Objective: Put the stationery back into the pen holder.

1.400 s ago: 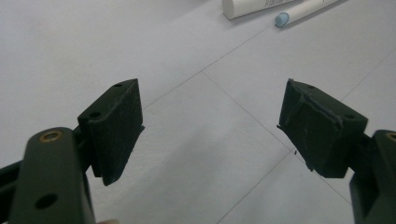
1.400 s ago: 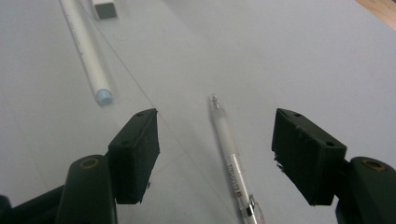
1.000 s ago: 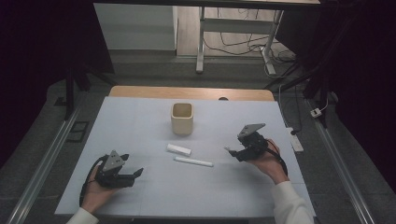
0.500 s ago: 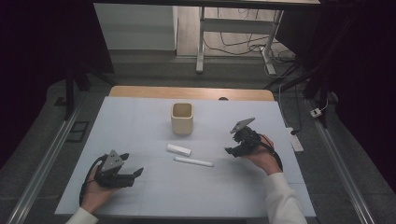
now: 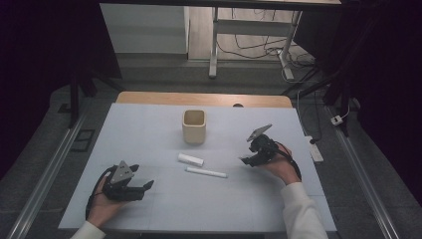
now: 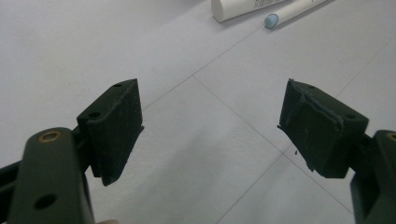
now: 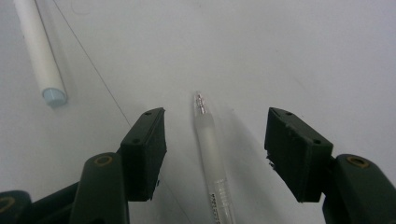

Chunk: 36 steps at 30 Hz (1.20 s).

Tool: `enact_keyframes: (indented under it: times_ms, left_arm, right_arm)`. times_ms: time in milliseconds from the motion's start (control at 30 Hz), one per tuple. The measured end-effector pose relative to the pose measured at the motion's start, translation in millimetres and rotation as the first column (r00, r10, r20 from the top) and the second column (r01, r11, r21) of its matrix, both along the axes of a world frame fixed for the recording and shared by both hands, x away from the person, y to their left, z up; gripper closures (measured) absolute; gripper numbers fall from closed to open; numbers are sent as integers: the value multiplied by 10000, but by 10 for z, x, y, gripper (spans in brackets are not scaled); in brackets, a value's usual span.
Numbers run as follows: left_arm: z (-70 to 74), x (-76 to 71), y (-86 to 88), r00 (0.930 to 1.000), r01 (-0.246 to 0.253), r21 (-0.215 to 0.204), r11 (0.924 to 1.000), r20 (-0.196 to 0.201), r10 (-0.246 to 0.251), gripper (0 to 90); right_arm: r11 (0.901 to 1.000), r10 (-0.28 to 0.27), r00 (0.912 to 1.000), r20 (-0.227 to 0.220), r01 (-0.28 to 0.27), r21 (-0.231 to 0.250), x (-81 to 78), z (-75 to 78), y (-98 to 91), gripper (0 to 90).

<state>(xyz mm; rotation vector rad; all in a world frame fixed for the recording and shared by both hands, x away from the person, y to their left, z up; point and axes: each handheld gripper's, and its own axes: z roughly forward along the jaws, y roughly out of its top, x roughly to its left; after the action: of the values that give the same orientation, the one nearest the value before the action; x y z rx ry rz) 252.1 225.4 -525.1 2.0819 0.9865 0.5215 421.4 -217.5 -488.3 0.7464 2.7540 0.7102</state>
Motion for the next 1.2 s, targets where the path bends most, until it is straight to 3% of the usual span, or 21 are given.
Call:
enact_keyframes:
  times_ms: [333,767,900,1200]
  left_arm:
    - [-7,8,1,10000,3,47,10000,-19,-3,214]
    - [-19,9,-9,10000,72,162,9998,-25,-71,214]
    - [-20,12,-3,10000,46,210,9998,-14,-46,214]
    - [-23,11,-3,10000,37,235,9997,-29,-36,214]
  right_arm:
    - [9997,248,9997,-25,-248,-45,15,-18,0,477]
    - [9968,674,9963,-527,-696,-404,58,-84,3,631]
    - [9940,764,9951,-620,-809,-741,82,-108,15,663]
    - [9895,1122,9899,-867,-1193,-814,133,-101,42,782]
